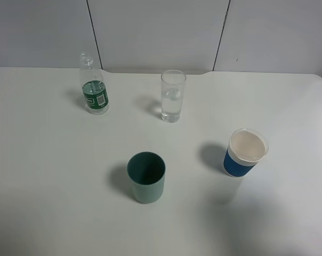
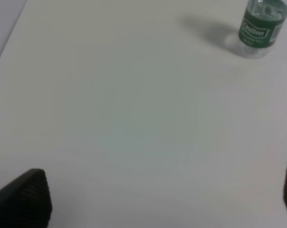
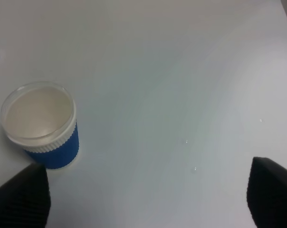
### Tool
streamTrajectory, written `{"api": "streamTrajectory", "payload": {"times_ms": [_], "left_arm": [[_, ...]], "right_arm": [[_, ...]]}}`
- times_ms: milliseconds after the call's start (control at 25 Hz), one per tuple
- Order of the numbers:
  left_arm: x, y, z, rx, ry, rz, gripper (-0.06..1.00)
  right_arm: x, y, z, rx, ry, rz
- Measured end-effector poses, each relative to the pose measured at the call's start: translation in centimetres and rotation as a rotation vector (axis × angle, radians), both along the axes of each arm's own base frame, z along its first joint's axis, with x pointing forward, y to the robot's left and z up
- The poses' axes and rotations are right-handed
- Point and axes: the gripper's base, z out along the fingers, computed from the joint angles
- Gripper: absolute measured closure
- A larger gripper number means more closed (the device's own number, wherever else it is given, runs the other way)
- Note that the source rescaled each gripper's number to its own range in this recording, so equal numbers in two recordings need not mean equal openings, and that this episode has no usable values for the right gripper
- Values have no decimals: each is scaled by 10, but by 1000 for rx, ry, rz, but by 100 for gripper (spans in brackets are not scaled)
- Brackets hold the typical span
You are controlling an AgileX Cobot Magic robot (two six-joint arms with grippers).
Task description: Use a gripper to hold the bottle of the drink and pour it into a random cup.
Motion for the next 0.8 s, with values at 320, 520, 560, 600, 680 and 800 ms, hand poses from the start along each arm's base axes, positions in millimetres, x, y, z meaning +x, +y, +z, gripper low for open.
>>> {"api": "streamTrajectory", "payload": {"times_ms": [320,520,560,600,680,800], "left_arm": [[0,0,0,2,0,-1,-5],[0,0,0,2,0,-1,-5],[0,0,0,2,0,-1,-5],[0,0,0,2,0,-1,-5],[0,0,0,2,0,-1,-5],[0,0,0,2,0,-1,-5]], "right_arm": [[0,0,0,0,0,0],[0,0,0,0,0,0],[0,0,0,0,0,0],[0,0,0,0,0,0],[0,0,0,0,0,0],[0,0,0,0,0,0]]}}
